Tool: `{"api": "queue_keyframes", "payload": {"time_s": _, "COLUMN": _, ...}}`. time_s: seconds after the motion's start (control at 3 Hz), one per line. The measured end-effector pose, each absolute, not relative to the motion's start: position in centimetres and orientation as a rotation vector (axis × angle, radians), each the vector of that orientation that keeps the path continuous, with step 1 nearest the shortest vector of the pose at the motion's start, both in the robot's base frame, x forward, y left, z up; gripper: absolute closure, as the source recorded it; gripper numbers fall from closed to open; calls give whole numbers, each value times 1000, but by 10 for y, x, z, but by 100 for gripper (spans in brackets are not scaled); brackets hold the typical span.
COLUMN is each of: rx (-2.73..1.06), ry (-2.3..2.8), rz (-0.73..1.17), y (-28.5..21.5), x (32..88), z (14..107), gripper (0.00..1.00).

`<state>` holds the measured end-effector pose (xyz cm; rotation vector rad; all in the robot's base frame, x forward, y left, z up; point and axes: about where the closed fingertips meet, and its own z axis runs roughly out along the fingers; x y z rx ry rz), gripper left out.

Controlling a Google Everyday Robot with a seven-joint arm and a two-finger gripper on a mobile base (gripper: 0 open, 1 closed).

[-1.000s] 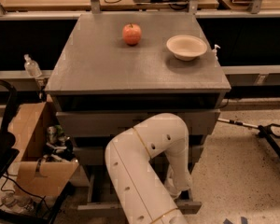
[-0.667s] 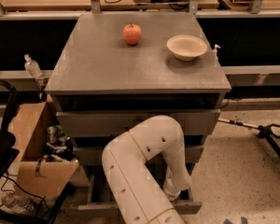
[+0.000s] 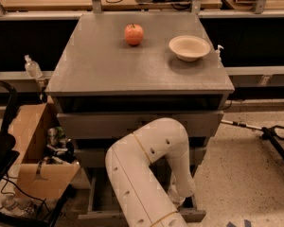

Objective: Open bottom drawer

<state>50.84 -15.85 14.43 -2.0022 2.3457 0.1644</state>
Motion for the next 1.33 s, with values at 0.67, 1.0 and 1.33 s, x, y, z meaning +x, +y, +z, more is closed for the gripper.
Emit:
{"api": "queue_keyframes", "payload": {"time_s": 0.67, "rx": -1963, "ry": 2418, "rz": 219, "y": -158, "x": 475, "z": 149, "gripper": 100}}
{"api": "queue_keyframes", "payload": {"time_s": 1.0, "rx": -1942, "ry": 2447, "rz": 280, "y": -155, "x": 457, "z": 151, "gripper": 100}}
{"api": "queue_keyframes", "payload": {"time_s": 1.33, "rx": -1942, "ry": 2447, "rz": 280, "y": -155, "x": 458, "z": 151, "gripper": 100}}
